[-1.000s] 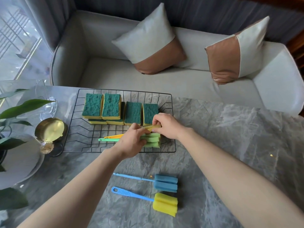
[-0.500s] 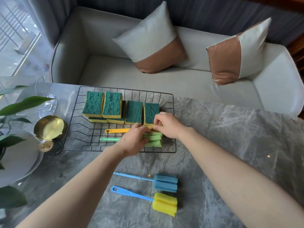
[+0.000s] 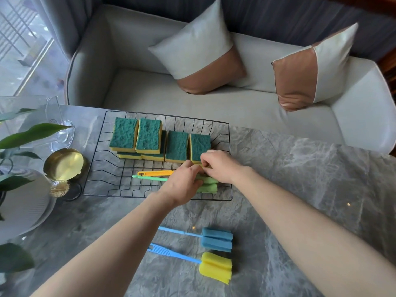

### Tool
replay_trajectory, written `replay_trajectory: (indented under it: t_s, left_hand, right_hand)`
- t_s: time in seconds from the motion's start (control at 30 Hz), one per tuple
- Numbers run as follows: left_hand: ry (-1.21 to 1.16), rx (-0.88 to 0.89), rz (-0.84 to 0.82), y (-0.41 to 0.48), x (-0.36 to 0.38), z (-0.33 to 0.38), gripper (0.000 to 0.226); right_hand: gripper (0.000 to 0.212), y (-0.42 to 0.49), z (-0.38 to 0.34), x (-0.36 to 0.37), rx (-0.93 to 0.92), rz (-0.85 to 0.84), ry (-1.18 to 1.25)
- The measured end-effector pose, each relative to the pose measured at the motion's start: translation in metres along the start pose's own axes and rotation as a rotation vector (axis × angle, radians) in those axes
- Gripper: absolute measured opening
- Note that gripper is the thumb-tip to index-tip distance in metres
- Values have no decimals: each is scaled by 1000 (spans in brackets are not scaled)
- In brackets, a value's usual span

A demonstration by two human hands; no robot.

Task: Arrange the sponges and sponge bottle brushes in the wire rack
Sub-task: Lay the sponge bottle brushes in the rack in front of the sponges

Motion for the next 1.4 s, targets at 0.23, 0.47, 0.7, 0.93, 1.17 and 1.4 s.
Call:
replay_trajectory:
  t_s: [0.23,0.47,0.7,0.93,1.17,1.4]
  left_hand:
    - [-82,-79,-56,14,-2,-11,32]
    - [118,-240,-19,13,1,-23,48]
    - [157,-360,-76,18,5,-30,79]
    - [7,-274,-105,13,-3,-37,41]
    - [86,-338,-97,17,-5,-29,49]
    - [81,-253,-26,-10,-21,-15,54]
  right_hand:
    - [13,-4,-6,-4,4,-70,-200]
    - [59,-22,-1,-4,-12,-189,-390]
    - [51,-29,5,14,-16,-63,-331]
    - [56,-29,6,15,28,-58,-225]
    - [53,-31,-6,22,110,10,-337]
    - [48,-68,-16,13,83,108,-241]
Point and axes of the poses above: each hand's wrist, its own y-axis towards the middle knuckle, its own x-axis out of the palm, z = x × y, the point moved 3 cm from there along y, towards the middle knuckle, and after that the axes turned 14 degrees about -z, right-handed, at the moved point
